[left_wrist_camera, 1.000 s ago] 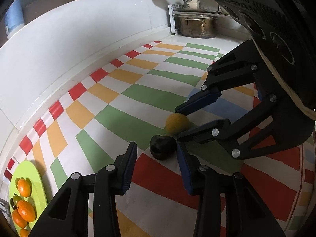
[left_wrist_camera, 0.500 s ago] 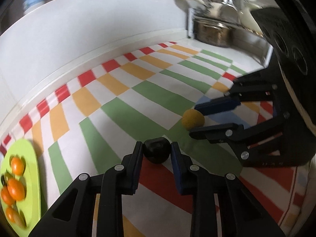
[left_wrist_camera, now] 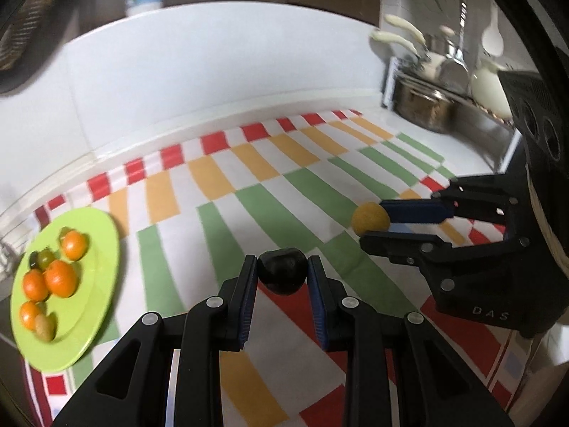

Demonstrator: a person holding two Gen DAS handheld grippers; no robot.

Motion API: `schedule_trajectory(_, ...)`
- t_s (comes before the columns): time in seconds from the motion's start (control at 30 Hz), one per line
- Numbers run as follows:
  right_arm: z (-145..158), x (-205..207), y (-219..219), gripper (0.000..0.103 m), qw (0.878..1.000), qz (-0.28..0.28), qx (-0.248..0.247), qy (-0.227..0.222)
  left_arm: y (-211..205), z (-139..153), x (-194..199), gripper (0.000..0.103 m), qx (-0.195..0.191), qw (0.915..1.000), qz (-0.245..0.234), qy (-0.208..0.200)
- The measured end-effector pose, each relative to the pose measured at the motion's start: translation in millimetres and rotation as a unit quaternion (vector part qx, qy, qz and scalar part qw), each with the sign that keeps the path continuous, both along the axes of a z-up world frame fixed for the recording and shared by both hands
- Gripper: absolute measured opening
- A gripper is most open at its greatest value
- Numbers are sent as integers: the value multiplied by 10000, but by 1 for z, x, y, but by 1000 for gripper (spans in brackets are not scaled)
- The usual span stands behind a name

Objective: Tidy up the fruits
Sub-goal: 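Grasp the dark plum with left tool while right tool grasps the yellow fruit, then carry the plum with left tool while right tool carries the yellow fruit over the plate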

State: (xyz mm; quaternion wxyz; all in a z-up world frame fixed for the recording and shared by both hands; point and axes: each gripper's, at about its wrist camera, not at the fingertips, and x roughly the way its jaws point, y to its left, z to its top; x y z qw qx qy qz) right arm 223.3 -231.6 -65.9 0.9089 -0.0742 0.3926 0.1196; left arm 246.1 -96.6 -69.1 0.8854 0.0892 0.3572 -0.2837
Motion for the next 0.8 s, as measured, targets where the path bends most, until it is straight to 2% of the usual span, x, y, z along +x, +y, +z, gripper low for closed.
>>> schedule_trajectory(0.3, 20, -10, 18, 29, 9994, -24, 229, -263, 31, 25, -14, 28, -172, 9966, 661, -469)
schedule_trajectory(0.8, 51, -21, 64, 29, 9956, 92, 586, -728, 91, 50, -36, 28, -231, 9852, 1577, -628)
